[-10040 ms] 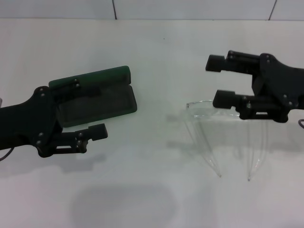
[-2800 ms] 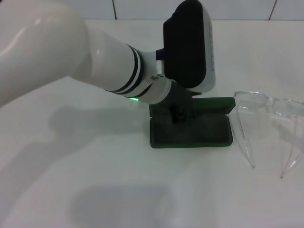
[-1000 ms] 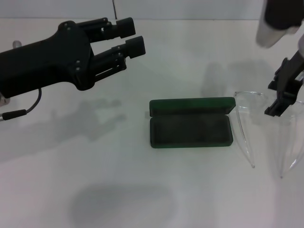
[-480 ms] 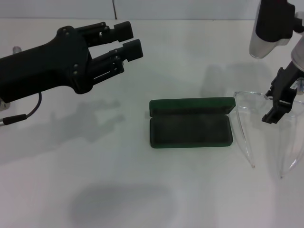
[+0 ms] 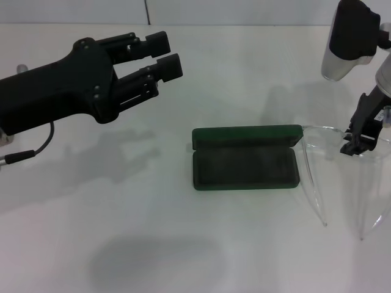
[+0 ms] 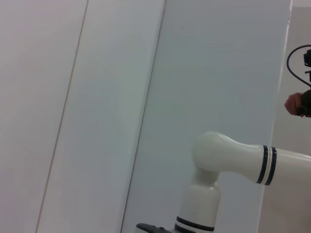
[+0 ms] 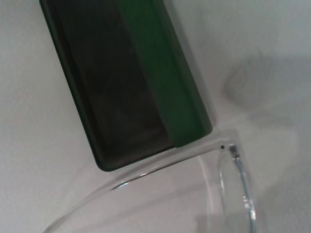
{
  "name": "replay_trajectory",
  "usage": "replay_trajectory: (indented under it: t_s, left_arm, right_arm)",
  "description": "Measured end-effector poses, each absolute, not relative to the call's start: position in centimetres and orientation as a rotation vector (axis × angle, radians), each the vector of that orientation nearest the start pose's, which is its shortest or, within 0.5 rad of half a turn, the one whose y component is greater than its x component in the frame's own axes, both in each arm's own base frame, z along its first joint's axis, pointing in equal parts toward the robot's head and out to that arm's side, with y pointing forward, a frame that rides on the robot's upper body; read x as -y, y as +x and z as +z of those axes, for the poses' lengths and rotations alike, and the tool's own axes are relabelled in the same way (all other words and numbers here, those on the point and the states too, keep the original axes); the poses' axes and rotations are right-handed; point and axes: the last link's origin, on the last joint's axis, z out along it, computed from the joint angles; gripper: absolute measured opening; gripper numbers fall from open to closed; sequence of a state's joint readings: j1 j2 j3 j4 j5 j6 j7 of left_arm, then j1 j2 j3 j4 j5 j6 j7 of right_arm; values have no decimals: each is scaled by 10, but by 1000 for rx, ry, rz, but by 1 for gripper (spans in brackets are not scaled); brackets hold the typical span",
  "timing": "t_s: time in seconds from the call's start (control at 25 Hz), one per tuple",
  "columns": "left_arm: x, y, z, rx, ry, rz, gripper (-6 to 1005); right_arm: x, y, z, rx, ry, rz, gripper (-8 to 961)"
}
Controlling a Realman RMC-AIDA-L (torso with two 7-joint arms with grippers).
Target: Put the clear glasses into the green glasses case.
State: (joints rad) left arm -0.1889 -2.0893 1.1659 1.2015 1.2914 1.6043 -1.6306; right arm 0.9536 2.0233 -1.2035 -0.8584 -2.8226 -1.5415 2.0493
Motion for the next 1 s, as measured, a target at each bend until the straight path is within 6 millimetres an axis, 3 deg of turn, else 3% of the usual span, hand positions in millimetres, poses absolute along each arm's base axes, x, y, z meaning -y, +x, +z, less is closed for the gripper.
replay_trajectory:
  t_s: [0.28,0.48,0.76,1.0]
  left_arm:
    - [-281,-182,56,405,-2613,-1269,426]
    - [-279,-181,58,397,-2610,-1296,425]
    - [-275,-179,58,380,-2626,-1325,425]
    - [-270,-173,63,341,-2631,-1395,424]
  right_arm:
    - [-411,187,10,-417,-2740,-929,202]
    - [-410,187,11,-431,-2737,-920,102]
    - [-393,184,27,-460,-2760,-897,101]
    - [-364,165,48,-447,-2852,-745,99]
